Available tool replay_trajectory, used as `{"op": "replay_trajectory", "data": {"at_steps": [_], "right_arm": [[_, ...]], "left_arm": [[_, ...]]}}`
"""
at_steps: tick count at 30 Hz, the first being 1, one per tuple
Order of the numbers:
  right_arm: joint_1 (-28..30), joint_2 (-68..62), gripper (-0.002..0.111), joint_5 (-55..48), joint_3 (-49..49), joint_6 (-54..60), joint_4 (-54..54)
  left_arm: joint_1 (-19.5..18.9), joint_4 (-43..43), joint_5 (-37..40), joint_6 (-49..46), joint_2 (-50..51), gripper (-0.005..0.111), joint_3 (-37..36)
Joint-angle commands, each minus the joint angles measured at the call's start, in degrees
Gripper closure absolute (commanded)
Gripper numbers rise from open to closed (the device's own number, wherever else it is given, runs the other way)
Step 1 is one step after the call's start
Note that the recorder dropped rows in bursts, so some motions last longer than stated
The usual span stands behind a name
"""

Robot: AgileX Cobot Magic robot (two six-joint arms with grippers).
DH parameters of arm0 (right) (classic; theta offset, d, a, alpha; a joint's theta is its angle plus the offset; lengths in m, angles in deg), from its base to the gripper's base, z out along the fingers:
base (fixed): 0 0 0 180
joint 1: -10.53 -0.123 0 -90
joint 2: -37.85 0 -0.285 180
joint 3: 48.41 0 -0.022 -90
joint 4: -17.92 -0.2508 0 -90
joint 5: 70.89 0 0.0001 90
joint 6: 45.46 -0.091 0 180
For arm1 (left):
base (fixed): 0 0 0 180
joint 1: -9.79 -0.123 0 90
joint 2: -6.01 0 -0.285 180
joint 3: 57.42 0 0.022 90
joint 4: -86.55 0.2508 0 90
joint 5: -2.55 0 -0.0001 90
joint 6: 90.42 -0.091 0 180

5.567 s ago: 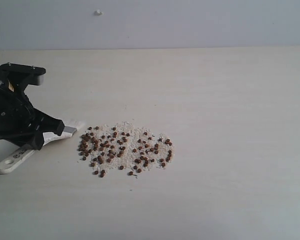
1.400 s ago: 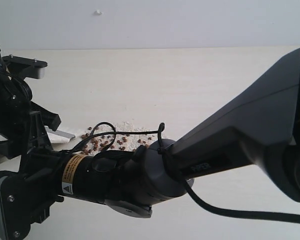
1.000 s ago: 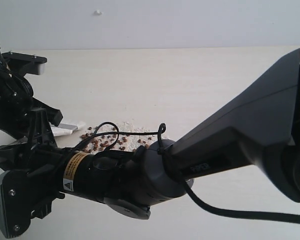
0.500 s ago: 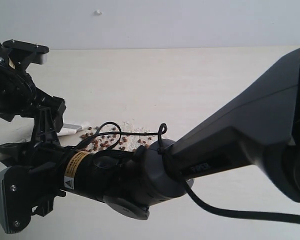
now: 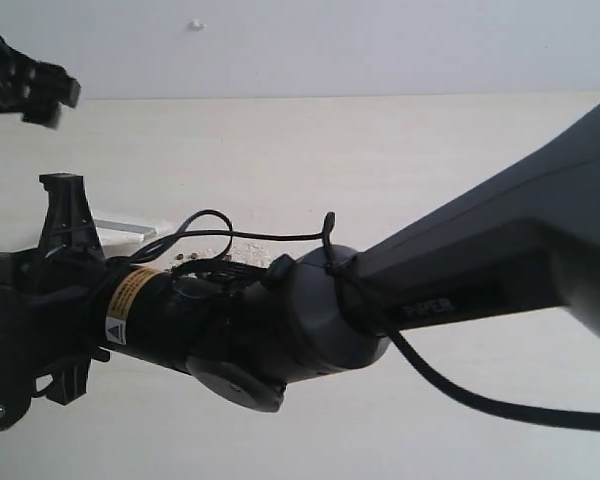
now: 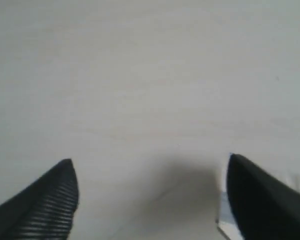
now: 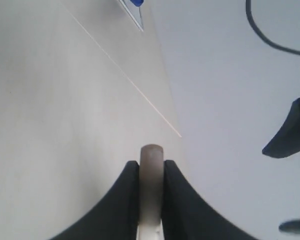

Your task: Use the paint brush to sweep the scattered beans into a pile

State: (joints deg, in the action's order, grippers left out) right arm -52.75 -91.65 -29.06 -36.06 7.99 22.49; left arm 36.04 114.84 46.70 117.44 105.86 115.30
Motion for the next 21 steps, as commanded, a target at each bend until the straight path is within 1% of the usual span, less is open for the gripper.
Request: {"op": "replay_trajectory", "data": {"at_steps": [1,3,6,8,10,13,17,18,21], "right_arm": [[-0.05,2.95,0.108,-2.44,-1.04,0.45,-2.35],[-0.05,4.70,0.108,-2.44,-1.04,0.45,-7.62],[0.06,8.98,0.108,-3.49,-1.04,0.81,-18.56],[0.47,12.33,0.108,-6.86,-1.04,1.88,-22.48],[1.19,16.47,0.108,-11.65,-1.04,1.90,-23.86],[2.97,22.52,0.108,-18.65,-1.04,1.90,-27.29],[6.16,30.43,0.108,-25.19,-1.04,1.90,-33.86],[7.16,32.43,0.108,-26.96,-1.04,1.90,-35.26],[9.94,37.60,0.108,-32.61,-1.04,1.90,-39.34]], "left_arm": [[-2.68,6.00,-0.77,10.99,-2.22,0.075,0.21],[-3.34,6.26,-2.04,11.96,-2.45,0.106,-0.81],[-3.50,6.50,-5.97,13.48,-2.63,0.105,-3.88],[-3.50,6.50,-9.74,14.85,-2.76,0.106,-6.23],[-3.50,6.50,-14.37,17.10,-2.99,0.107,-9.29],[-3.50,6.55,-24.82,20.65,-3.70,0.107,-14.73],[-3.50,7.61,-41.48,20.80,-6.00,0.107,-23.55],[-3.50,7.68,-45.92,20.47,-6.78,0.107,-25.89],[-3.89,7.83,-55.18,17.00,-9.13,0.107,-32.07]]}}
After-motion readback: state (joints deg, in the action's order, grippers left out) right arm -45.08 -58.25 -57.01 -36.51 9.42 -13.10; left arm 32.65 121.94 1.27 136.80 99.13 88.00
